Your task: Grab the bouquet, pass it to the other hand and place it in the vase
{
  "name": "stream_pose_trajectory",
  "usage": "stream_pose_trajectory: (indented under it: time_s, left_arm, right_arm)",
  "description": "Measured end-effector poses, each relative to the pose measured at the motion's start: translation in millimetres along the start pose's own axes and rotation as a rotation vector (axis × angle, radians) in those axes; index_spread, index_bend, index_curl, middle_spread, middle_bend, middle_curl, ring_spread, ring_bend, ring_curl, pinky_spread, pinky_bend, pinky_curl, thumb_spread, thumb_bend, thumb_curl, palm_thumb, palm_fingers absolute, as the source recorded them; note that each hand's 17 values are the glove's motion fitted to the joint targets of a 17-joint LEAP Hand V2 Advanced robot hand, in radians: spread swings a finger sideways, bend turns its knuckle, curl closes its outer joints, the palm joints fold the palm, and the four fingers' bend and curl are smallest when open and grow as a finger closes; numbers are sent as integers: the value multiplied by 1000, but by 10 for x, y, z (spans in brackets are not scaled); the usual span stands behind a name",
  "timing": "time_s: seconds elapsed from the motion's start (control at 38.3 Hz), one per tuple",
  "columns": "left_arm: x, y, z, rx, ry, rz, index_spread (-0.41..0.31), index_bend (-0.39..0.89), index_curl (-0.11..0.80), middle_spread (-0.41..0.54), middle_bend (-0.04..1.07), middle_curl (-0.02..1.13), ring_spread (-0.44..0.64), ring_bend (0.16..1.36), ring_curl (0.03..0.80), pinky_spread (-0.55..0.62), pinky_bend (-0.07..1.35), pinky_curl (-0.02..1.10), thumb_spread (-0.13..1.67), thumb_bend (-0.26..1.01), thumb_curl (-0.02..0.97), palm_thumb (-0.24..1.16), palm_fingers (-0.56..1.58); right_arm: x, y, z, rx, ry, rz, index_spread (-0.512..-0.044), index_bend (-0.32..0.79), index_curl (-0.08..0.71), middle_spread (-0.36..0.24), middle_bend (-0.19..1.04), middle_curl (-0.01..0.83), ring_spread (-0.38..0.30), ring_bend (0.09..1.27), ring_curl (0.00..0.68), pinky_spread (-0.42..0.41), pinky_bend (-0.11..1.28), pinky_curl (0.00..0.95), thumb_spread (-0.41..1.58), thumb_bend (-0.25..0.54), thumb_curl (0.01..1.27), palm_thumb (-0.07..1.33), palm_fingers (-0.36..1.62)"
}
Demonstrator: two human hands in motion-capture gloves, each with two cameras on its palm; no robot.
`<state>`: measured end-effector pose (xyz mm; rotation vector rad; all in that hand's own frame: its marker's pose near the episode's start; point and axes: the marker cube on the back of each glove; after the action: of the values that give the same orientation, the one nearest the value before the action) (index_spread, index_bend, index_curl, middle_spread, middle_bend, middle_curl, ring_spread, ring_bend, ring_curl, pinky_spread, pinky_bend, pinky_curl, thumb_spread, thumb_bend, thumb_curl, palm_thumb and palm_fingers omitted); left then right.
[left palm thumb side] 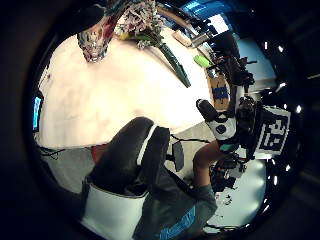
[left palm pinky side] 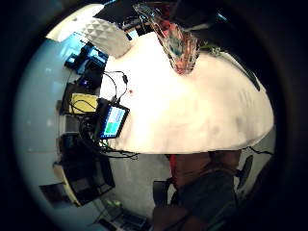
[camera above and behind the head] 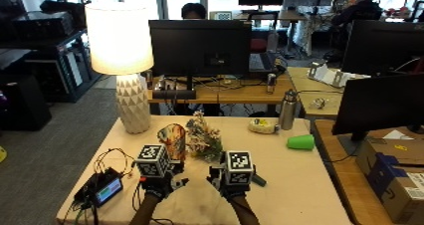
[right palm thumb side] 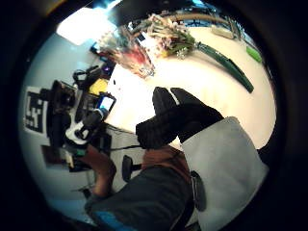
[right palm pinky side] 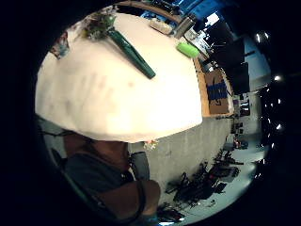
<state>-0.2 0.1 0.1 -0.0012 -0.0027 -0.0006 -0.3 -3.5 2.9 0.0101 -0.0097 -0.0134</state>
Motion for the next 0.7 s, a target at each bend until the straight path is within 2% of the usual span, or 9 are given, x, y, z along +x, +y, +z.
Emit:
stream_pose_trajectory:
  time_s: [0.03,0.13,0.26,0.42,0.7]
  left_arm:
    - [-1,-1,2,0,-1,0,-61,221,68,28,207,53,106,424,79,212,256,52,401,54,39,111,492]
    - [2,-1,9,-2,-3,-2,-87,206,126,40,189,122,157,461,150,312,257,113,620,40,70,124,466]
    - [16,18,-6,-5,-5,4,-105,189,177,49,178,165,195,475,186,385,252,151,784,16,105,132,447]
    - [25,28,-19,-5,2,0,-115,177,221,54,176,197,218,481,206,423,246,180,890,-12,141,138,433]
    - [-47,27,11,28,41,8,-119,165,273,57,174,237,238,490,232,453,245,223,967,-24,189,132,412]
  right_arm:
    - [1,-2,2,0,0,-1,-173,108,23,38,270,58,91,219,26,157,370,79,432,221,69,350,202]
    - [7,-42,51,4,-4,-17,-248,117,63,56,283,103,140,238,65,230,411,139,688,233,104,399,164]
    - [5,4,13,-8,7,1,-300,120,92,70,289,146,178,256,95,287,442,186,884,219,137,430,128]
    - [8,0,18,-5,5,-12,-330,125,119,78,290,183,204,272,120,320,466,223,1014,188,169,450,96]
    - [343,-124,104,26,6,-32,-334,122,151,85,279,230,230,295,153,344,507,273,1105,124,216,489,44]
